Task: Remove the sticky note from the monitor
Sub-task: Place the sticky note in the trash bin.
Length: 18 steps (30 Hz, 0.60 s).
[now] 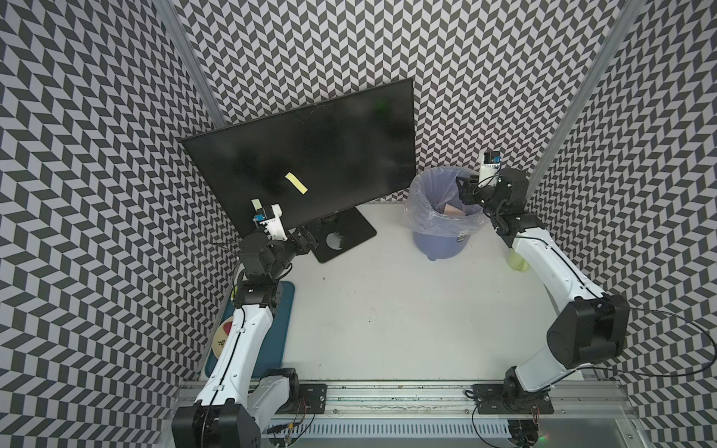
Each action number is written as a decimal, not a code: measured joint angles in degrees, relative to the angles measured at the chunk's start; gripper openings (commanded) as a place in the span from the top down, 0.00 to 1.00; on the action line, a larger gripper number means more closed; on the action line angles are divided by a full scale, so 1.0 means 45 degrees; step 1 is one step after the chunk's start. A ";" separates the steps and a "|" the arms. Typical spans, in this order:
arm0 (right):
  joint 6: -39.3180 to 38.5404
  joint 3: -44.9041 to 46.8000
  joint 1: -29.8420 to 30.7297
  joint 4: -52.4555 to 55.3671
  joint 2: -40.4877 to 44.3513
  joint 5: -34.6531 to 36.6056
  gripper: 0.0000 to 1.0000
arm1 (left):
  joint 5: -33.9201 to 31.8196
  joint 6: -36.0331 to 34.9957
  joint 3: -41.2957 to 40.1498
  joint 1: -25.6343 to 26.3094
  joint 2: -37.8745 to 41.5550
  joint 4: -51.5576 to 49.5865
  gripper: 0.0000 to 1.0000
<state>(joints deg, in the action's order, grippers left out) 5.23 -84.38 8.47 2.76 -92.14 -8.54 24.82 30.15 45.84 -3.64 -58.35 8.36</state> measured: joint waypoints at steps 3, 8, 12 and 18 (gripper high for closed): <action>0.0083 0.0039 0.0005 -0.0024 0.0170 -0.0359 0.28 | 0.0398 0.0622 -0.0044 -0.0651 -0.0180 0.0617 0.13; 0.0573 0.1020 0.0024 -0.0588 0.1263 -0.1622 0.13 | 0.1039 0.2161 -0.0515 -0.0976 -0.0782 0.2919 0.13; 0.1175 0.2006 0.0126 -0.1345 0.2259 -0.2628 0.02 | 0.1248 0.3419 -0.0656 -0.0971 -0.1870 0.4692 0.14; 0.2166 0.3429 0.0398 -0.2463 0.3434 -0.3837 0.01 | 0.0549 0.4818 -0.0636 -0.0510 -0.2977 0.6246 0.17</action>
<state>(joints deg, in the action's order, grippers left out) 14.98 -68.95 10.26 -8.32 -76.69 -25.80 27.29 51.83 42.98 -5.93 -71.75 36.47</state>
